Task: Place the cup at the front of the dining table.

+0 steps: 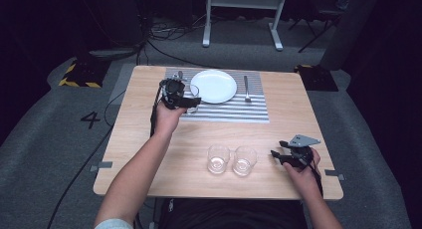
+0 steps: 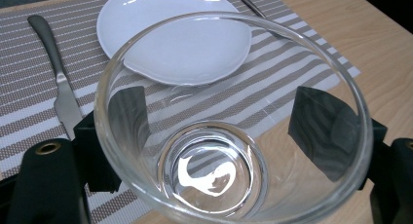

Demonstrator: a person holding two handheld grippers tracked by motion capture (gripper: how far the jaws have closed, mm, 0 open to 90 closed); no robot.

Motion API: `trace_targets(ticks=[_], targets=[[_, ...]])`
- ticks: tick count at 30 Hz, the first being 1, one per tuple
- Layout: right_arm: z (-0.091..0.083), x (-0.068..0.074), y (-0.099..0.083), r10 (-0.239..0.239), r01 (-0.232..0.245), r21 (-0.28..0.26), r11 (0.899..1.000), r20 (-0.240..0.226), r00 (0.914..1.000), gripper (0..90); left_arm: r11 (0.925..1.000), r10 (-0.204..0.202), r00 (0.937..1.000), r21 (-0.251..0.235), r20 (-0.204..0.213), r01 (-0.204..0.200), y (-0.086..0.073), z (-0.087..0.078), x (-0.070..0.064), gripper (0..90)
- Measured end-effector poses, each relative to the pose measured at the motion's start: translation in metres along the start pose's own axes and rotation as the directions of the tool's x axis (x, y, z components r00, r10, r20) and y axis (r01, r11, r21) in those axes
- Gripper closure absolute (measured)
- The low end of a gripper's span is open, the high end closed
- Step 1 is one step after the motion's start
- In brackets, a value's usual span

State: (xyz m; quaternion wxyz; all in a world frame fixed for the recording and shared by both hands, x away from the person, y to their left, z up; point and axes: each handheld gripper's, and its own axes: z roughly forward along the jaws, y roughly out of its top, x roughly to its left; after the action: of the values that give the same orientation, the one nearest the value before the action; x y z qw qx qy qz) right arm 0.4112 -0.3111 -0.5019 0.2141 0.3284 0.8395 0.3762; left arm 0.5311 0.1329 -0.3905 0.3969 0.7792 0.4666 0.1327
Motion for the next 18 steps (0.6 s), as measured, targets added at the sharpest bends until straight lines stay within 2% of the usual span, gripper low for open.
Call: trace_targets(ticks=[6,11,18], targets=[[0.000,-0.002,0.000,0.008,-0.008,0.002,1.000,0.002,1.0000,42.8,0.9998,0.012,0.9994,0.016,-0.033,-0.011,0.008,0.015,0.003,20.1],[0.000,-0.002,0.000,0.005,-0.005,-0.001,1.000,0.003,1.0000,43.0,0.9993,-0.009,0.9979,0.036,-0.064,0.012,0.016,0.031,0.010,20.1],[0.000,-0.001,0.000,0.004,-0.004,0.000,1.000,0.005,1.0000,43.0,0.9978,-0.021,0.9952,0.060,-0.095,0.026,0.021,0.043,0.020,20.0]])
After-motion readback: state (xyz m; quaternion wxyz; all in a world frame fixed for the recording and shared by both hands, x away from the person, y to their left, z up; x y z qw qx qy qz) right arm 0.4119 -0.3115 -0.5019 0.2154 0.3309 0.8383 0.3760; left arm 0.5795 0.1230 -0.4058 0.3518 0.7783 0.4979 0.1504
